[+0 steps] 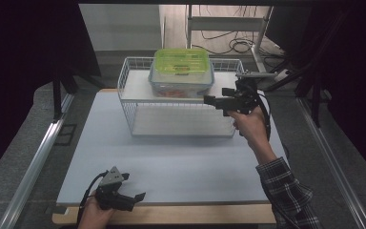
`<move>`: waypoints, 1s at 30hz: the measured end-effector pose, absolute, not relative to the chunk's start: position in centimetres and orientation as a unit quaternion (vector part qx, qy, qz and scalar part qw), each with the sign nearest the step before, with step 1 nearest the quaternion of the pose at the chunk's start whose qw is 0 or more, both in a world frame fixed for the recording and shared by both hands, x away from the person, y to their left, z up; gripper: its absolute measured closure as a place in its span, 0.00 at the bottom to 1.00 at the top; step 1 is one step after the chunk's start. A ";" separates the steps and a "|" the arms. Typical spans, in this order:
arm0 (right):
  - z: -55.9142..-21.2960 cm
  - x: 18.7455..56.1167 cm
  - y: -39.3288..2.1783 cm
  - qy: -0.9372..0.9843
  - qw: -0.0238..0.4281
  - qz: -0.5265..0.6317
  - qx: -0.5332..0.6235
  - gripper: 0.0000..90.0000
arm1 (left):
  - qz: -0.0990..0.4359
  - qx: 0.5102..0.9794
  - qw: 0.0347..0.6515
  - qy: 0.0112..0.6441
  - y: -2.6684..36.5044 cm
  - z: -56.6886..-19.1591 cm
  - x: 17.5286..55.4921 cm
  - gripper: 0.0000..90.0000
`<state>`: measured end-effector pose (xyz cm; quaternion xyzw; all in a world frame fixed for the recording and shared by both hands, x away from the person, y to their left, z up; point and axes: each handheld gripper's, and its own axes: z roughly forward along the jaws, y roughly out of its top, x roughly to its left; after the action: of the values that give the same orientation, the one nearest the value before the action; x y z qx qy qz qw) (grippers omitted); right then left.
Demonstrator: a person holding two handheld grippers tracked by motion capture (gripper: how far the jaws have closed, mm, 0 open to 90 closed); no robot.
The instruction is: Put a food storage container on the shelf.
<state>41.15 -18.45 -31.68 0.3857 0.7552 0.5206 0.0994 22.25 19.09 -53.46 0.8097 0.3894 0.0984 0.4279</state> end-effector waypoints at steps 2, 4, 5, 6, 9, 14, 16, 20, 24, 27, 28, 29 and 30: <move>-31.9 41.0 -18.5 0.757 0.098 0.520 0.384 0.09 | 0.099 0.811 0.426 0.389 19.1 -53.5 22.2 0.04; -32.1 40.8 -18.5 0.759 0.101 0.519 0.381 0.08 | 0.099 0.811 0.425 0.389 19.0 -53.5 22.2 0.04; -32.2 40.6 -18.5 0.760 0.103 0.517 0.380 0.08 | 0.099 0.811 0.425 0.390 19.0 -53.5 22.2 0.04; -32.3 40.5 -18.5 0.762 0.104 0.515 0.378 0.08 | 0.100 0.811 0.425 0.390 19.0 -53.5 22.2 0.04; -32.5 40.2 -18.6 0.763 0.106 0.516 0.374 0.08 | 0.100 0.811 0.423 0.391 19.0 -53.5 22.3 0.04; -33.0 39.7 -18.8 0.766 0.109 0.515 0.369 0.07 | 0.099 0.812 0.421 0.391 19.0 -53.5 22.3 0.04; -33.2 39.4 -18.8 0.768 0.112 0.513 0.367 0.07 | 0.099 0.813 0.420 0.391 19.0 -53.5 22.3 0.04; -33.7 39.0 -18.8 0.770 0.114 0.510 0.366 0.07 | 0.100 0.814 0.418 0.391 19.0 -53.5 22.3 0.04; -34.2 38.7 -18.7 0.773 0.114 0.506 0.365 0.07 | 0.100 0.814 0.418 0.392 19.0 -53.5 22.3 0.04; -34.6 38.5 -18.6 0.776 0.113 0.503 0.363 0.07 | 0.100 0.814 0.418 0.392 19.0 -53.5 22.3 0.04; -34.8 38.4 -18.6 0.777 0.113 0.502 0.362 0.06 | 0.099 0.814 0.418 0.392 19.0 -53.5 22.3 0.04; -34.9 38.4 -18.5 0.778 0.112 0.501 0.362 0.06 | 0.099 0.814 0.417 0.391 19.0 -53.5 22.3 0.04; -35.0 38.3 -18.5 0.779 0.112 0.501 0.361 0.06 | 0.099 0.814 0.417 0.391 19.0 -53.5 22.3 0.04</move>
<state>38.30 -18.54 -35.00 0.3607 0.7788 0.5007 0.1123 22.26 18.96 -53.54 0.8141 0.3914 0.0995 0.4173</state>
